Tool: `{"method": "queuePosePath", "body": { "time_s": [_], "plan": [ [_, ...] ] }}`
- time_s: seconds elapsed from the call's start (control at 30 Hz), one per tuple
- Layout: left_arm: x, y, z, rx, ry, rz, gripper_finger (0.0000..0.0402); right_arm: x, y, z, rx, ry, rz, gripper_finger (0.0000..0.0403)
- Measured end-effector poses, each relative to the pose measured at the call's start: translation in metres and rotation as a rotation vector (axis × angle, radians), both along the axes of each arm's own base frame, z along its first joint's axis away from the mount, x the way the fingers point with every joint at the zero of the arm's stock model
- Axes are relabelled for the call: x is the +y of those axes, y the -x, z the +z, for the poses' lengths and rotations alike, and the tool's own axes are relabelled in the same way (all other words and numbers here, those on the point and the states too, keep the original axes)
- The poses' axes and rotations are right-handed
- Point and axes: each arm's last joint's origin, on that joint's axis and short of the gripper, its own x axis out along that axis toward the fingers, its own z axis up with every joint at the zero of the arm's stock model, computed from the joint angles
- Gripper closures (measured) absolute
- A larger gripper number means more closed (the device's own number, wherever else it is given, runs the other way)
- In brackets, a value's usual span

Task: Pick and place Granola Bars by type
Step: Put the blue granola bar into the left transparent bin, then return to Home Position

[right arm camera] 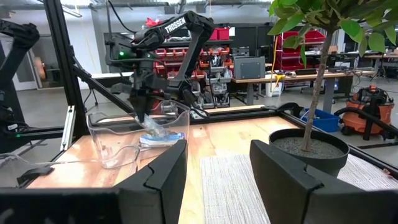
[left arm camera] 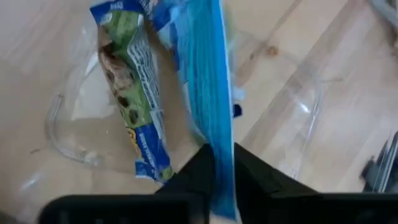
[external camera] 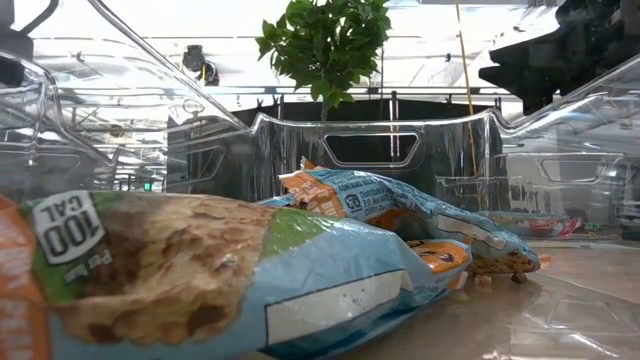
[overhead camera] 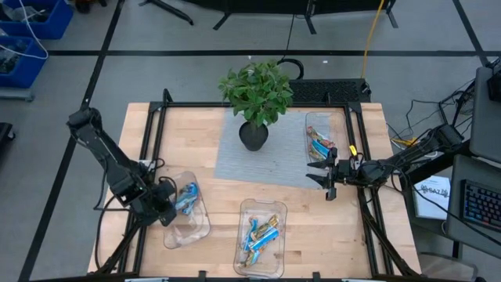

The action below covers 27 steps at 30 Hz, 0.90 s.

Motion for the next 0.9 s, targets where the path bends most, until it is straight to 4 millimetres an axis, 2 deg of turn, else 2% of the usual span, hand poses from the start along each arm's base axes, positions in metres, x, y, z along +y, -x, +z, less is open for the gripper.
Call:
{"method": "queuePosePath", "body": {
  "time_s": [0.2, 0.3, 0.47, 0.57, 0.67, 0.9],
  "plan": [
    [0.0, -0.001, 0.002, -0.032, 0.002, 0.009, 0.0291, 0.0, 0.0, 0.0, 0.0, 0.0, 0.0, 0.0236],
    [0.001, -0.003, 0.004, -0.118, -0.051, -0.019, 0.0274, 0.0, 0.0, 0.0, -0.001, -0.001, 0.0, 0.0236],
    [0.001, -0.013, 0.015, -0.413, -0.339, -0.169, 0.0256, 0.0, 0.0, 0.003, -0.027, -0.011, 0.001, 0.0236],
    [0.007, -0.015, 0.024, -0.549, -0.54, -0.169, 0.0253, 0.0, 0.001, 0.004, -0.041, -0.014, 0.015, 0.0236],
    [0.016, -0.013, 0.031, -0.603, -0.666, -0.12, 0.0255, 0.001, 0.001, 0.004, -0.045, -0.011, 0.041, 0.0236],
    [0.037, -0.012, 0.035, -0.608, -0.792, -0.076, 0.0254, 0.0, 0.003, 0.008, -0.074, 0.006, 0.048, 0.0236]
  ]
}}
